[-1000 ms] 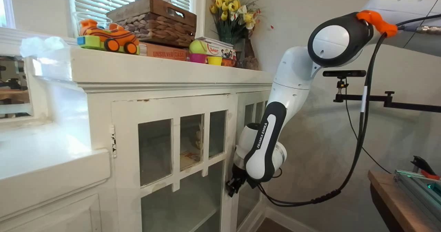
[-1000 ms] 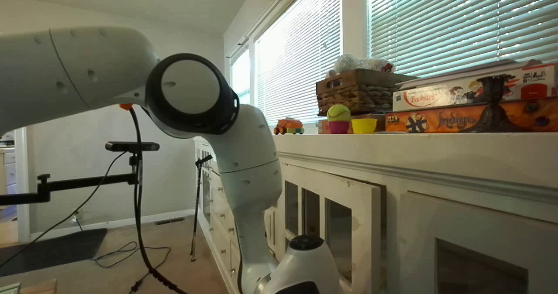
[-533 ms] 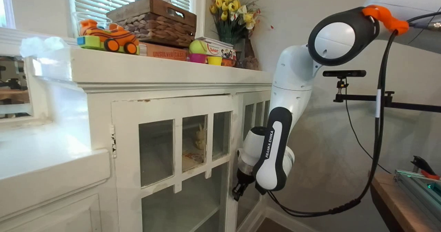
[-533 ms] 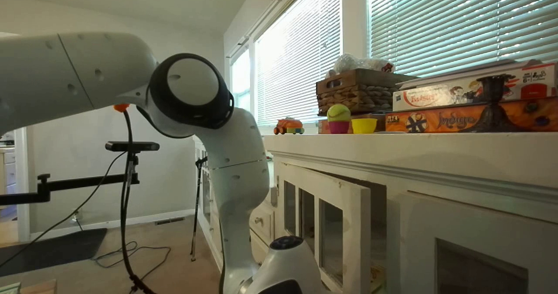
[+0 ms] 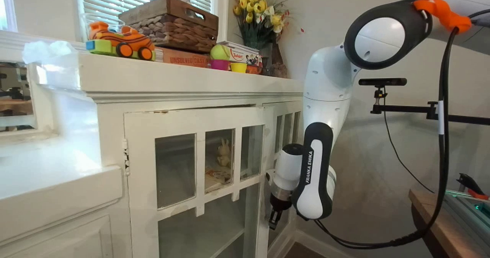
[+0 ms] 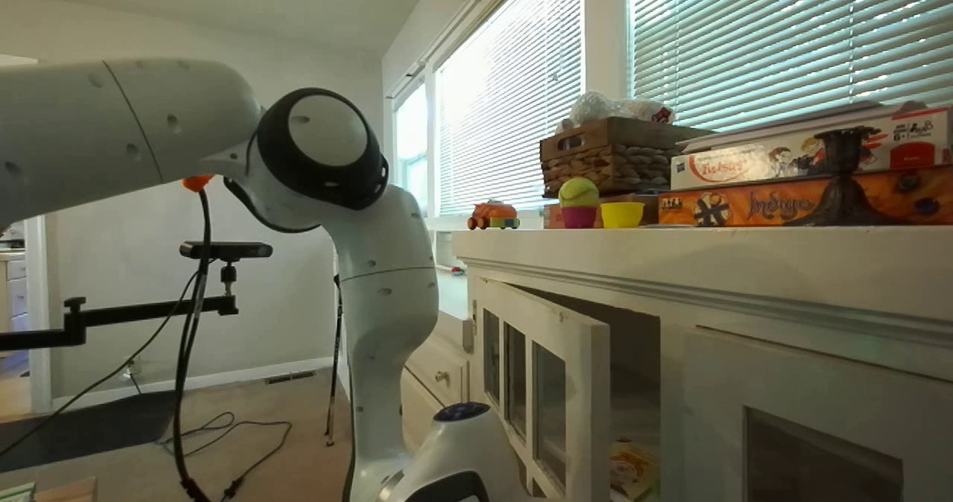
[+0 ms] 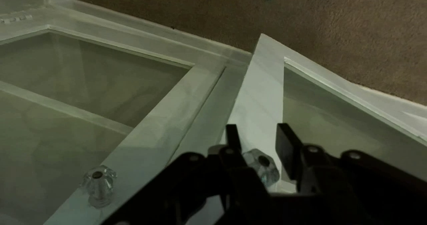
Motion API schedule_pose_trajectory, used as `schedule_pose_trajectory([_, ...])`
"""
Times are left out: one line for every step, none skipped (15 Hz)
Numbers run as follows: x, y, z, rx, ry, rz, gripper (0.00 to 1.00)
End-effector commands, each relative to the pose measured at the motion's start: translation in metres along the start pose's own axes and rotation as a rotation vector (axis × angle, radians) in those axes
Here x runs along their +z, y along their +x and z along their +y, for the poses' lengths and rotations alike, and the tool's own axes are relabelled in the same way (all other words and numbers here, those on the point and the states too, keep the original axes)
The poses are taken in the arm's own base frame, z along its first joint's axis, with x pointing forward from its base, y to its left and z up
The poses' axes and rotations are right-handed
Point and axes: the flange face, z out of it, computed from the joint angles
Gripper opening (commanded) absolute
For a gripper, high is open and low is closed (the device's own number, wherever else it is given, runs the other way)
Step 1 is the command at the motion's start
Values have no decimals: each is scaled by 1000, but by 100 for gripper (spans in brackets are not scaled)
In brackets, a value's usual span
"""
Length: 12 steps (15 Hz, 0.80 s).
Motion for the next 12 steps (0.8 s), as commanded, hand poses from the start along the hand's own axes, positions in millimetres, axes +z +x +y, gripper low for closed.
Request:
schedule_pose_trajectory([-13,-3,-33,-104,18,-27,9])
schedule_pose_trajectory([-13,-4,-34,-114,13,-30,9])
schedule_pose_trajectory([-13,-4,-35,-122,7,-33,9])
schedule_pose_trajectory([-14,-6,-36,-130,5,-36,9])
schedule_pose_trajectory([-15,-6,-38,-137,4,-37,9])
schedule_pose_trajectory([-15,-7,-40,-141,5,-36,9])
schedule_pose_trajectory([-16,-7,-42,-142,8,-34,9])
schedule_pose_trajectory([-17,-7,-43,-145,12,-31,9])
schedule_pose_trajectory([-18,-7,-44,-146,14,-27,9])
schedule_pose_trajectory([-19,-6,-45,-148,17,-24,9])
schedule_pose_trajectory([-19,-6,-46,-149,20,-23,9])
schedule_pose_trajectory([-20,-6,-47,-146,26,-19,9])
